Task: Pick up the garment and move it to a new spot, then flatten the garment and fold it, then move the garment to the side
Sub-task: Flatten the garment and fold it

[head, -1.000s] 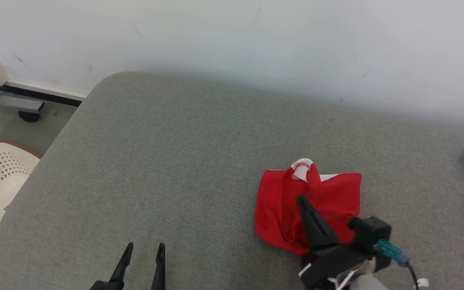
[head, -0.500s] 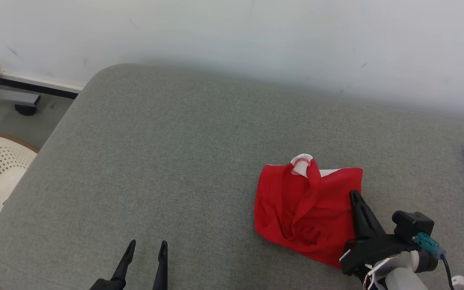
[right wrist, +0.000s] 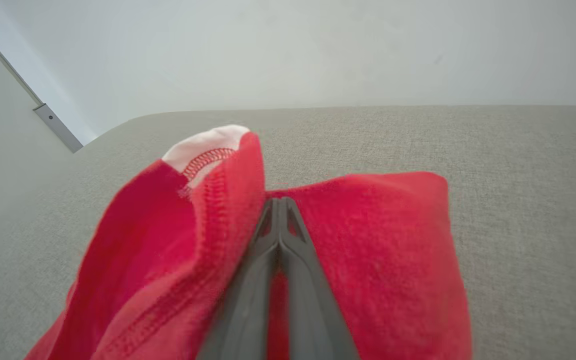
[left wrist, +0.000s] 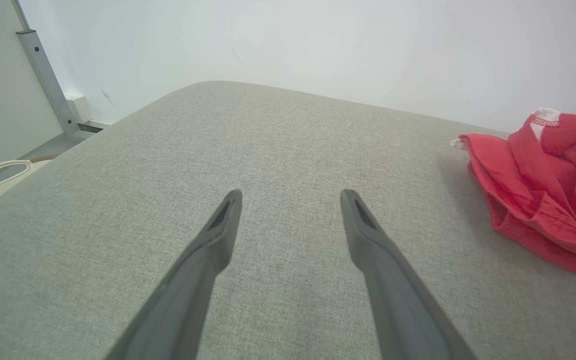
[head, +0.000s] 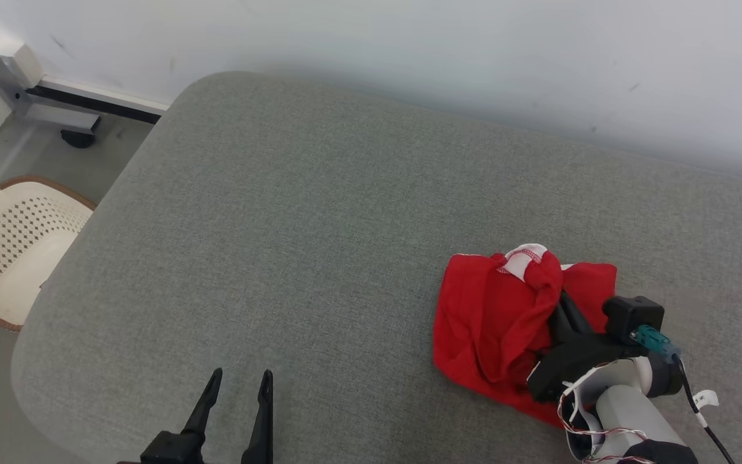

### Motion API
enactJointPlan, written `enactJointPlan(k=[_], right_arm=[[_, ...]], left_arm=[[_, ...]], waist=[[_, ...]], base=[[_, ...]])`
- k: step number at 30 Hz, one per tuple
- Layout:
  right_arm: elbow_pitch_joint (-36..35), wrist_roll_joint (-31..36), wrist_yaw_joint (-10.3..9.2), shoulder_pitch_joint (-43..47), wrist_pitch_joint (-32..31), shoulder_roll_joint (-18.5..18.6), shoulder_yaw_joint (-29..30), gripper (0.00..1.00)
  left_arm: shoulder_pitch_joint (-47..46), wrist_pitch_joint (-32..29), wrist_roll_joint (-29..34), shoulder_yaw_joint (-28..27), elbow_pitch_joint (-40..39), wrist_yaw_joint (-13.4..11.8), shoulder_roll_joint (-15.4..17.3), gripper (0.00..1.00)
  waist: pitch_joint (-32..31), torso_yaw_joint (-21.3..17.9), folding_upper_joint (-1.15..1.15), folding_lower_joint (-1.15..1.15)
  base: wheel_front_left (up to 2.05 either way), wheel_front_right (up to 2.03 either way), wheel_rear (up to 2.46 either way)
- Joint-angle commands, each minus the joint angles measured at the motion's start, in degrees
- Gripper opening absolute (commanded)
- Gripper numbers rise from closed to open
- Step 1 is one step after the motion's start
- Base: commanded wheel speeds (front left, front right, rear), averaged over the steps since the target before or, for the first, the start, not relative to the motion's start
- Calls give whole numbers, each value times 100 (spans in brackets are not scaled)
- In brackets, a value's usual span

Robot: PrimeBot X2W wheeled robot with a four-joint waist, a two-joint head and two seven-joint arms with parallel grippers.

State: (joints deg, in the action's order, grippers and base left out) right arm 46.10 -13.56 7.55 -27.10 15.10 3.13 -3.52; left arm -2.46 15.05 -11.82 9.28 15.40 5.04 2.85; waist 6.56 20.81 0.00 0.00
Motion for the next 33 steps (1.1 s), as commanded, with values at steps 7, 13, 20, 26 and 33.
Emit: enactJointPlan(k=[7,13,20,26,33], right_arm=[[-141,-382,-11,-66,0,-29,-630,0],[-231,-777,-11,-41,1,-24,-1164,0],[-419,-1253,-11,-53,1,-23,-1723,0],[-1147,-1192,-11,198,1,-22,-1393,0],[-2109,-565,-11,726,0,-19,-288,0]], left_arm=[[-81,18,-77,69,-16,-42,5,100],[-125,18,-113,113,-23,-51,6,100],[-142,18,-101,118,7,-68,6,100],[-51,18,-101,64,-35,-94,6,100],[3,18,-135,58,-82,-110,6,100]], waist=[[64,143,0,0],[115,179,0,0],[90,183,0,0],[7,59,0,0],[-2,-103,0,0]], base=[[0,0,0],[0,0,0],[0,0,0],[0,0,0],[0,0,0]])
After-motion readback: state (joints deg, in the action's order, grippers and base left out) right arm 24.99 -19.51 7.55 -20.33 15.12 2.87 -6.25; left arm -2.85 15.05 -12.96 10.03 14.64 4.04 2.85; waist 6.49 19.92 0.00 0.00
